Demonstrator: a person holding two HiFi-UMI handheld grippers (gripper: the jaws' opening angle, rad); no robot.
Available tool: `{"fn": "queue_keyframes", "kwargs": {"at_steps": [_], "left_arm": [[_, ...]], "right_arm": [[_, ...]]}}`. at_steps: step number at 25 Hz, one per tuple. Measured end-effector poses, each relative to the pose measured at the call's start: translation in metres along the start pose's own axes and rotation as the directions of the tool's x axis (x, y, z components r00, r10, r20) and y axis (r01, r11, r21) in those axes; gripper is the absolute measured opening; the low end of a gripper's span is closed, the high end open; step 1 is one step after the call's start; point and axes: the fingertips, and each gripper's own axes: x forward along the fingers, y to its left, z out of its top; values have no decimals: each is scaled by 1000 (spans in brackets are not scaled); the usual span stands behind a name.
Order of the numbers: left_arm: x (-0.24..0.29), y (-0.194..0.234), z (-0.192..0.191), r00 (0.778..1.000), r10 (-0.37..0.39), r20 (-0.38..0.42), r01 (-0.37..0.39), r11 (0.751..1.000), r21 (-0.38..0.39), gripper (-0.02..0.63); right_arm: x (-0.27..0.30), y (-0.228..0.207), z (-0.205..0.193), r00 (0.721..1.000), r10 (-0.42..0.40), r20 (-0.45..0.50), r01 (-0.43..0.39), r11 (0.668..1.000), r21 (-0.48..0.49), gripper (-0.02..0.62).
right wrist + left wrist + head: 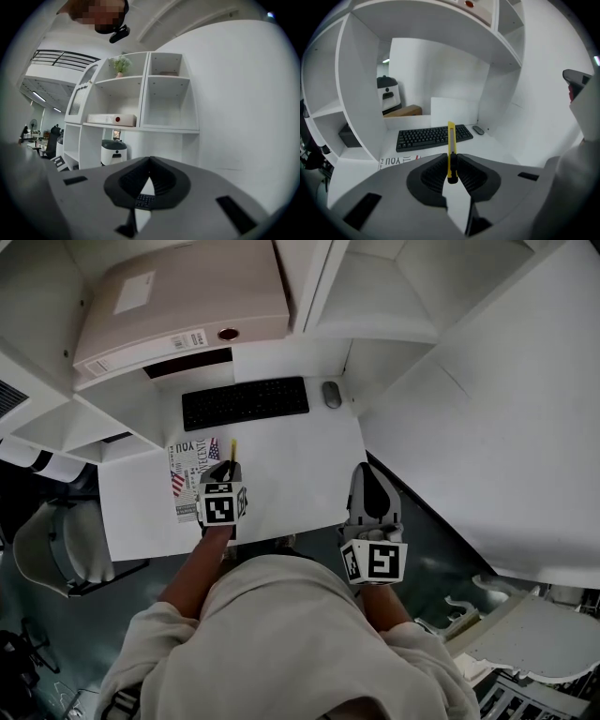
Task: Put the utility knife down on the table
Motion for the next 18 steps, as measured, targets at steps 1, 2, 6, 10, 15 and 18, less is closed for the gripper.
{"fn": "queue_keyframes", "kwargs": {"at_steps": [1,2,6,10,15,18], "left_arm": [[7,0,-5,1000,3,-19,-3,1000,-9,63],[15,0,-11,999,7,-37,-7,1000,-17,64],[41,1,-33,994,21,-109,-27,998,-51,64],[62,2,-52,985,27,-168,-43,995,-92,64],[86,6,-66,975,41,-219,-65,992,-106,64],[98,8,-76,967,47,-250,-82,988,-131,64]], "right_arm": [[1,-3,-1,1000,0,-3,0,1000,0,3],[3,-6,-3,1000,0,-8,0,1000,-1,3],[7,-19,-11,1000,-2,-27,2,1000,-1,3],[11,-31,-19,999,-4,-46,4,1000,-2,3],[15,-43,-28,998,-5,-66,5,1000,2,3],[17,-49,-32,997,-8,-76,8,1000,2,3]]}}
